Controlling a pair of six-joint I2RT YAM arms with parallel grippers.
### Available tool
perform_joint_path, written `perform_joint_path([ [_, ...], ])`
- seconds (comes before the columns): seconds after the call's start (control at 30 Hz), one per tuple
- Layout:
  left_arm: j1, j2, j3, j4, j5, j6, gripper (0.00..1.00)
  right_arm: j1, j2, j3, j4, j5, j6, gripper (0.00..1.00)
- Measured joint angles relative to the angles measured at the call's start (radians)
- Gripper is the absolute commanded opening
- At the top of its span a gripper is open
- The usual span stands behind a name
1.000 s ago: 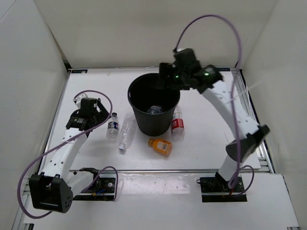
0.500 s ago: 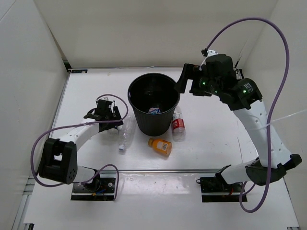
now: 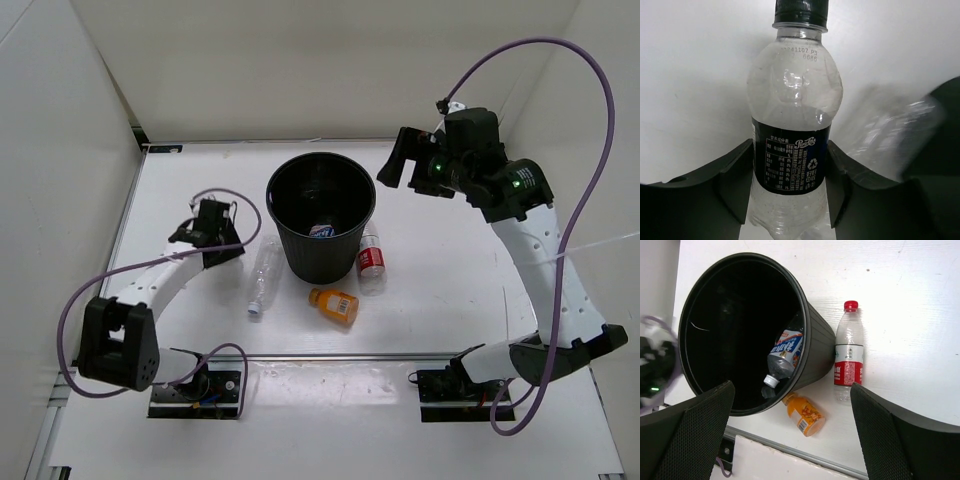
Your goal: Put the plastic bottles in the bin
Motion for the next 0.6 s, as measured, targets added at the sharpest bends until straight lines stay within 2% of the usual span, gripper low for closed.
perform_joint_path([
  [0.1, -0.001, -0.051, 0.174, -0.078, -0.031, -0.014, 0.35, -0.013, -0.002, -0.01, 0.005, -0.01, -0.004, 1.0],
  [0.3, -0.068, -0.171, 0.552, -0.067, -0.055, -0.018, 0.38, -0.061, -0.044, -0.121, 0.009, -0.032, 0.014, 1.0],
  [0.47, -0.239, -0.119, 0.821, -0.008, -0.002, 0.075, 0.4, -0.147, -0.06, -0.243, 0.008, -0.06, 0.065, 1.0],
  [0.57, -0.346, -0.053, 0.867, 0.008, 0.037, 0.129, 0.42, -0.179, -0.058, -0.3, 0.008, -0.077, 0.09, 1.0],
  [0.6, -0.379, -0.022, 0.867, 0.005, 0.048, 0.143, 0.45, -0.185, -0.053, -0.313, 0.007, -0.08, 0.095, 1.0],
])
